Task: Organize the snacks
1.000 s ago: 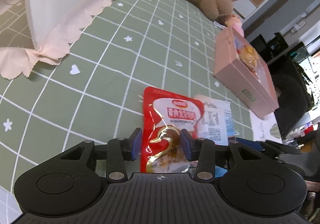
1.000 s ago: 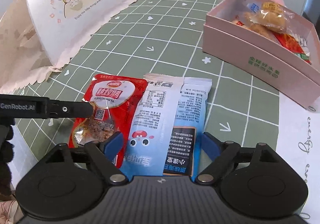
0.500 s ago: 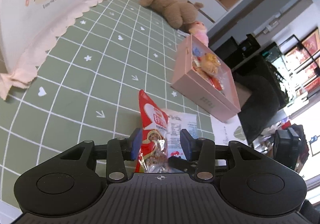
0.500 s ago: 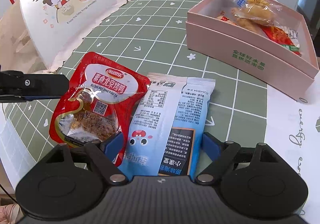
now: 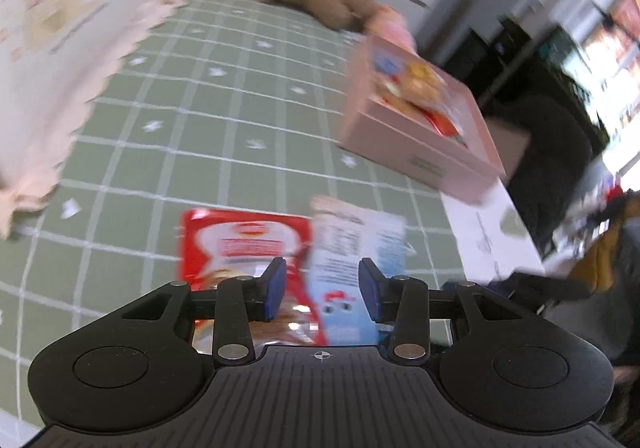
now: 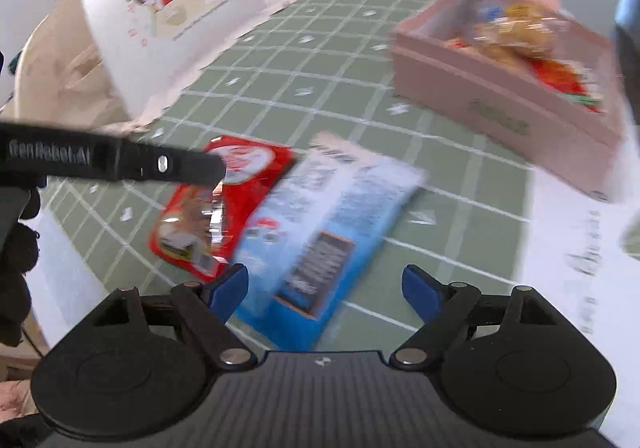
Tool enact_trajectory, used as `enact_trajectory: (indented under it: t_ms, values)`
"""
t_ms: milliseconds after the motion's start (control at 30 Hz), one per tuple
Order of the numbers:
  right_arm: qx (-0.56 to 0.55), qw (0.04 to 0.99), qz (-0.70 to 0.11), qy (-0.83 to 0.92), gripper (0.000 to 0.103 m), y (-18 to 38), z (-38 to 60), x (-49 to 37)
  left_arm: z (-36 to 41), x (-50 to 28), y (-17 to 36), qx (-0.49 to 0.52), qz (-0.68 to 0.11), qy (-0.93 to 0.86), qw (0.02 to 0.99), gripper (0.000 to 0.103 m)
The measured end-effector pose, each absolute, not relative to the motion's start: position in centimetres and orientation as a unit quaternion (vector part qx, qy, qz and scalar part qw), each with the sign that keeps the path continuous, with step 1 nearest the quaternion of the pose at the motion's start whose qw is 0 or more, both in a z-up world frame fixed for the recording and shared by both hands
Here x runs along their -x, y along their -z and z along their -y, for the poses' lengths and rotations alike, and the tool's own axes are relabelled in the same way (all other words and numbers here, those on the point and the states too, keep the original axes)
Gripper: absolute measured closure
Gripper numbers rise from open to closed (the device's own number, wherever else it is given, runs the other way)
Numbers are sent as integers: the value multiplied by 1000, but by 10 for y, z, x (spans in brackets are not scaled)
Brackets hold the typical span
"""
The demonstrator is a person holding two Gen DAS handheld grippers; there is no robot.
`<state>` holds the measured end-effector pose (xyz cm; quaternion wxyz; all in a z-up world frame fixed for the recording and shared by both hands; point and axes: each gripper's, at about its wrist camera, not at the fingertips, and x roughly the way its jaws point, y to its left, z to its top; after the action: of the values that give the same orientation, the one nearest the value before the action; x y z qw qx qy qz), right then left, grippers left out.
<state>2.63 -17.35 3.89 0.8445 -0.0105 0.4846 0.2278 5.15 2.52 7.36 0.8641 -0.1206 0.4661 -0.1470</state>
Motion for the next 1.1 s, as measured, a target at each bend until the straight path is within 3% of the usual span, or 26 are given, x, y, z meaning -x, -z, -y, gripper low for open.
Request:
enact_trajectory:
  t_ms: [267,900,967,1100]
  values:
    - [-14,863,-483,-144,18,-40,244,-15,74,-48,-46,-67,-482,157,859,58]
    - [-40,861,-494,-118,18,-28,279,18,117,-59,-49,-103,-484,167,853,57]
    - [-38,861,-493,-116,18,-27,281,19,127,-58,-44,-121,-486,172,848,50]
    - [-35,861,-495,-115,17,-26,283,23,139,-59,-37,-128,-495,194,837,14]
